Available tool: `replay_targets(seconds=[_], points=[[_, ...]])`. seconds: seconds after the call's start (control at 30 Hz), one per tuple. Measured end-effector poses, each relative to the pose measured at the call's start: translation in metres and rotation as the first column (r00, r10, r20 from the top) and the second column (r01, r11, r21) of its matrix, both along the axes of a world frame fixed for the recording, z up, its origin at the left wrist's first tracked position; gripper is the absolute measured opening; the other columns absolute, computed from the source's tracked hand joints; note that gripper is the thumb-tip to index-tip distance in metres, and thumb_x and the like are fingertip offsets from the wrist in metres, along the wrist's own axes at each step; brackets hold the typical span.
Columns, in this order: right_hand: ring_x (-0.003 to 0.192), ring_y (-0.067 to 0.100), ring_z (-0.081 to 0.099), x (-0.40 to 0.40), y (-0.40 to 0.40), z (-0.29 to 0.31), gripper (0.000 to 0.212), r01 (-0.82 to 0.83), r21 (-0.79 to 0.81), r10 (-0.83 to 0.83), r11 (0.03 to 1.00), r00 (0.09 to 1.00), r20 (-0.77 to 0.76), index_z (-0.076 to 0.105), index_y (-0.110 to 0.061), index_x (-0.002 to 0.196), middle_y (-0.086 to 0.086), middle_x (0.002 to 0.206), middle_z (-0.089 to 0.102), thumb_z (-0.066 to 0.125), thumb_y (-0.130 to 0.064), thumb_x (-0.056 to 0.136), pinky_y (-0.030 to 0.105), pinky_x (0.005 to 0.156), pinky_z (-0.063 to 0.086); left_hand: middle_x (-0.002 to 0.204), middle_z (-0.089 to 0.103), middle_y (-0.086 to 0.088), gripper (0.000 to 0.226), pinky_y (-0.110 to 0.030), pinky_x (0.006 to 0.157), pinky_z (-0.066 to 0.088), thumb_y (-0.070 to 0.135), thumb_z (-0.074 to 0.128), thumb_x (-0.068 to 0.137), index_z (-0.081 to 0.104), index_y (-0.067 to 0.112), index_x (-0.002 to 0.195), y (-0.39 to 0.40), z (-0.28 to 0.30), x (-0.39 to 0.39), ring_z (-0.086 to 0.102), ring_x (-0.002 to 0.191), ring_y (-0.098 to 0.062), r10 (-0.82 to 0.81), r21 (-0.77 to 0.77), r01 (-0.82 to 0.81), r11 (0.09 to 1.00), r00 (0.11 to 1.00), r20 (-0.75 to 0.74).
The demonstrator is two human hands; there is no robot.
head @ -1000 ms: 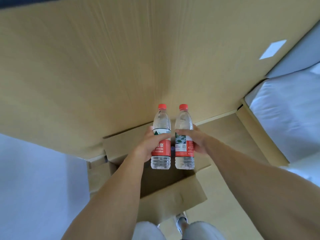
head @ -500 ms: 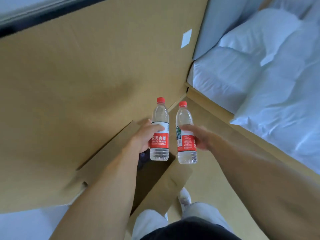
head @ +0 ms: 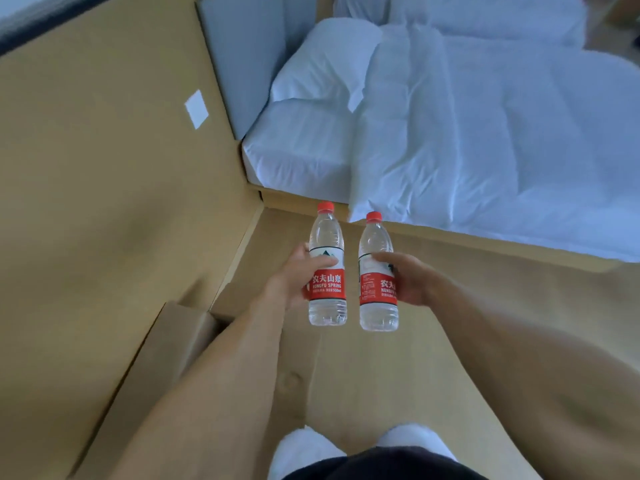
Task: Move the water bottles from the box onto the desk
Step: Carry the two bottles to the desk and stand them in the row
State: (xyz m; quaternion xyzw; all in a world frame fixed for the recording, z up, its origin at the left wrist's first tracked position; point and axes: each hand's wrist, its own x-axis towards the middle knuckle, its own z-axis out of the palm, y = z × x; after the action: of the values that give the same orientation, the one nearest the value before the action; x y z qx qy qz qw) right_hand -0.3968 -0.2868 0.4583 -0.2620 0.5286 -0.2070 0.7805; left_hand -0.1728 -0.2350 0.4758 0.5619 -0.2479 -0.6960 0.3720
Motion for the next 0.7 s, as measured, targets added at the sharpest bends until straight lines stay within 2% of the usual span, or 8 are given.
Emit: replay_targets(seconds=[0.07, 0.2, 0.27, 0.37, 0.47, 0.57, 0.7], points=[[0.082, 0.030, 0.069, -0.038, 0.005, 0.000, 0.049, 0.057, -0.032, -0.058, 0.998, 0.998, -0.010, 0.055, -0.001, 0.127, 0.018, 0.101, 0.067, 0.073, -0.021, 0.086, 0.043, 0.078, 0.059, 0.123, 0.063, -0.025, 0.053, -0.058, 0.087, 0.058, 0.008, 0.073, 0.089, 0.043, 0.012, 0.133, -0.012, 0.002, -0.036, 0.070, 0.092, -0.036, -0.069, 0.002, 0.069, 0.998, 0.997, 0.042], [0.074, 0.025, 0.069, -0.116, 0.016, 0.004, 0.053, 0.149, -0.083, -0.149, 0.985, 0.989, 0.008, 0.059, -0.005, 0.118, 0.012, 0.087, 0.070, 0.081, -0.025, 0.074, 0.041, 0.074, 0.059, 0.112, 0.065, -0.020, 0.052, -0.043, 0.069, 0.062, 0.007, 0.072, 0.089, 0.042, 0.009, 0.132, -0.027, 0.007, -0.114, 0.070, 0.077, -0.028, -0.190, 0.012, 0.189, 0.982, 0.980, 0.065], [0.074, 0.025, 0.070, -0.158, 0.023, 0.007, 0.052, 0.206, -0.074, -0.205, 0.976, 0.979, 0.020, 0.057, -0.005, 0.119, 0.011, 0.086, 0.071, 0.078, -0.022, 0.075, 0.041, 0.074, 0.059, 0.110, 0.066, -0.019, 0.052, -0.044, 0.071, 0.061, 0.008, 0.073, 0.089, 0.043, 0.010, 0.131, -0.032, 0.010, -0.155, 0.070, 0.078, -0.028, -0.265, 0.020, 0.264, 0.964, 0.962, 0.073], [0.080, 0.028, 0.070, -0.221, 0.034, 0.014, 0.054, 0.278, -0.066, -0.276, 0.958, 0.960, 0.046, 0.054, -0.002, 0.126, 0.016, 0.094, 0.071, 0.072, -0.012, 0.076, 0.041, 0.075, 0.059, 0.112, 0.068, -0.018, 0.051, -0.051, 0.081, 0.060, 0.011, 0.075, 0.088, 0.045, 0.012, 0.129, -0.040, 0.016, -0.214, 0.071, 0.084, -0.030, -0.374, 0.004, 0.376, 0.927, 0.923, 0.088], [0.084, 0.029, 0.070, -0.275, 0.047, 0.023, 0.060, 0.323, -0.091, -0.320, 0.942, 0.946, 0.054, 0.051, -0.002, 0.131, 0.017, 0.099, 0.070, 0.069, -0.013, 0.075, 0.042, 0.078, 0.059, 0.116, 0.068, -0.020, 0.051, -0.059, 0.089, 0.057, 0.011, 0.076, 0.087, 0.046, 0.013, 0.128, -0.049, 0.021, -0.270, 0.070, 0.091, -0.033, -0.442, -0.022, 0.446, 0.895, 0.892, 0.090], [0.092, 0.031, 0.066, -0.327, 0.062, 0.031, 0.071, 0.361, -0.170, -0.358, 0.917, 0.932, 0.052, 0.045, -0.002, 0.139, 0.020, 0.112, 0.063, 0.073, -0.018, 0.076, 0.047, 0.088, 0.057, 0.118, 0.067, -0.021, 0.052, -0.057, 0.085, 0.058, 0.012, 0.077, 0.086, 0.046, 0.017, 0.127, -0.055, 0.030, -0.329, 0.072, 0.092, -0.033, -0.518, -0.045, 0.524, 0.851, 0.850, 0.095], [0.100, 0.034, 0.065, -0.394, 0.087, 0.040, 0.065, 0.468, -0.247, -0.468, 0.849, 0.882, 0.062, 0.047, -0.003, 0.139, 0.021, 0.118, 0.062, 0.074, -0.022, 0.082, 0.048, 0.088, 0.056, 0.118, 0.067, -0.019, 0.048, -0.060, 0.088, 0.057, 0.013, 0.079, 0.085, 0.048, 0.020, 0.122, -0.060, 0.037, -0.408, 0.071, 0.100, -0.036, -0.600, -0.092, 0.609, 0.788, 0.792, 0.112]])
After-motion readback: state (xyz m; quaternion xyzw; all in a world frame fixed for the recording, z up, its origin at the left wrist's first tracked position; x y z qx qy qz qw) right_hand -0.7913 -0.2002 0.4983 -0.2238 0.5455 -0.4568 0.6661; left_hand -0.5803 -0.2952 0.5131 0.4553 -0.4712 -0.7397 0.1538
